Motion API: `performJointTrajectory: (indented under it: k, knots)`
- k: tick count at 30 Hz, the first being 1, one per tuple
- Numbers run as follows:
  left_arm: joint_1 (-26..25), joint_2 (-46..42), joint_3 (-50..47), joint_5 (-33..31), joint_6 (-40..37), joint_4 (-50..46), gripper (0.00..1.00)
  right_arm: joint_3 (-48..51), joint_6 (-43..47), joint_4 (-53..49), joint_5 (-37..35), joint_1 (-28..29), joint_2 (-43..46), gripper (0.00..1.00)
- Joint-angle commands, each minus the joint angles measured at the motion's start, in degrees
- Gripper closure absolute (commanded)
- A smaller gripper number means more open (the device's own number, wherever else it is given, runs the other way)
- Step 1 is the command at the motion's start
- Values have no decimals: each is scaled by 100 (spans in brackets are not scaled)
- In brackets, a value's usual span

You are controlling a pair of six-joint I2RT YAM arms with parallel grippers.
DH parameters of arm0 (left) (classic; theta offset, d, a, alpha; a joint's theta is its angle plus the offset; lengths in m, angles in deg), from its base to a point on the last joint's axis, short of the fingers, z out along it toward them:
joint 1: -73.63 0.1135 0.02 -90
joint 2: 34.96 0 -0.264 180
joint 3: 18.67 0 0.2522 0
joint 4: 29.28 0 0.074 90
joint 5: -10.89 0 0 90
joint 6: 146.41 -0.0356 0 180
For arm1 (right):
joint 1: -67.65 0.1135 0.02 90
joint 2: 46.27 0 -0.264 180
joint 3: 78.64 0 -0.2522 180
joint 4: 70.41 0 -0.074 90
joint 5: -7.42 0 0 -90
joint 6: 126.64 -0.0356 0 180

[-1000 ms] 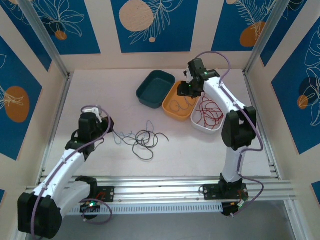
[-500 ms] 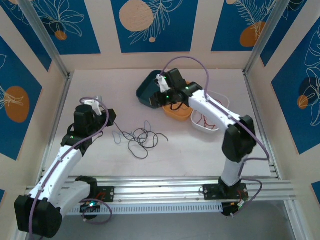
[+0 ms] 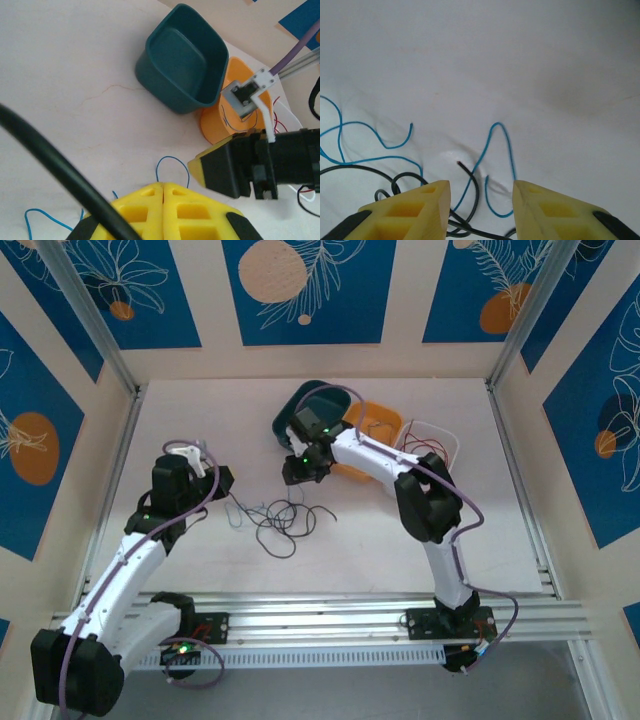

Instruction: Untangle the cables

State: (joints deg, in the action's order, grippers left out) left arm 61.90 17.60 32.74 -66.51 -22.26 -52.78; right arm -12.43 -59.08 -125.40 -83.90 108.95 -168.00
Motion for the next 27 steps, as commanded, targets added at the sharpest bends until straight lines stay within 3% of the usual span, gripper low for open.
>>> performJointTrajectory:
  k: [1, 14, 27]
  knots:
    - [64, -45, -91, -24, 21, -28, 100, -93, -81, -125, -110, 18, -271, 62]
    - [57, 11, -144, -12, 30, -4, 100, -175, -85, -236, -429, 19, -559, 64]
    - [57, 138, -172, 12, 17, -6, 100, 512, -306, 157, -762, 20, 367, 63]
